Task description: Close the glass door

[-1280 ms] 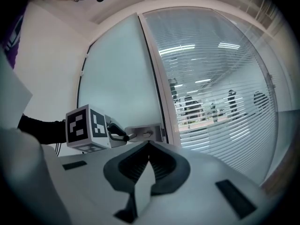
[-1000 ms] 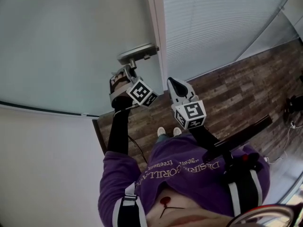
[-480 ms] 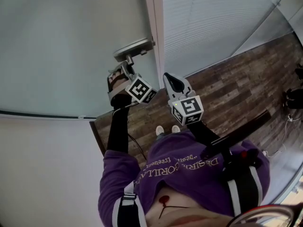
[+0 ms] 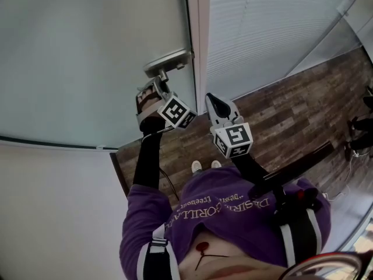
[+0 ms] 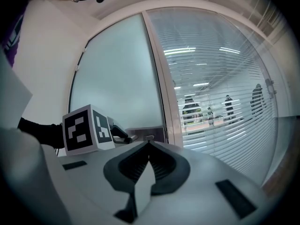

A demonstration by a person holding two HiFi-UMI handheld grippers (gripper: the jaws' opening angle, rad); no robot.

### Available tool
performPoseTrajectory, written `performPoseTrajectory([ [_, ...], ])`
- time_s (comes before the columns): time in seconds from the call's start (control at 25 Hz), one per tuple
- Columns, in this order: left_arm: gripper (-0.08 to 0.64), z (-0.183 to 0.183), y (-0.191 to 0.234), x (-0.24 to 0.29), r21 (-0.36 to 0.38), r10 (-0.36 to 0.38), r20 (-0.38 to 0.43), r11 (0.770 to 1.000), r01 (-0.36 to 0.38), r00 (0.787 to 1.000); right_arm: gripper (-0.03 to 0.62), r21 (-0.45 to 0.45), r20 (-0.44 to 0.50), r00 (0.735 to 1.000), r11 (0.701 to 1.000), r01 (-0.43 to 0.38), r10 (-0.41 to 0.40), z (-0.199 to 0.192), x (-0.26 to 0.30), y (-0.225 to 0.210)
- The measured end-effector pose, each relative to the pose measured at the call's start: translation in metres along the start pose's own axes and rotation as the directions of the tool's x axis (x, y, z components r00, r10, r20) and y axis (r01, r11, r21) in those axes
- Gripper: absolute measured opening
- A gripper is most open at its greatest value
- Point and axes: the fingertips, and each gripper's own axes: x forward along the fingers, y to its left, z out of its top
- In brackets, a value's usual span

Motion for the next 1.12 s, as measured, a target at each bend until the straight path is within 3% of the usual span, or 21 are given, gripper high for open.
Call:
performPoseTrajectory([
  [0.52, 0.121, 0.001, 0.003, 0.013, -0.095, -0.001, 0.08, 0.995, 0.008, 0.997, -0.003, -0.001, 0.003, 0.999, 0.999, 0.035, -0.035, -0.003, 0.004, -0.008],
  [0.76, 0.126, 0.003, 0.006, 0.012, -0.094, 0.022, 0.098, 0.996, -0.013, 0.995, -0.003, 0.005, 0.011, 0.998, 0.998, 0.067, -0.067, 0.0, -0.006, -0.015],
  [0.96, 0.126, 0.002, 0.005, 0.006, -0.003, 0.13, 0.176, 0.991, -0.131, 0.976, -0.003, 0.015, 0.014, 0.997, 0.997, 0.079, -0.08, -0.001, -0.014, -0.017],
  [1.12, 0.126, -0.006, 0.012, -0.018, -0.032, 0.203, 0.211, 0.979, -0.2, 0.956, -0.003, 0.021, 0.017, 0.995, 0.995, 0.101, -0.101, -0.001, -0.022, -0.02],
])
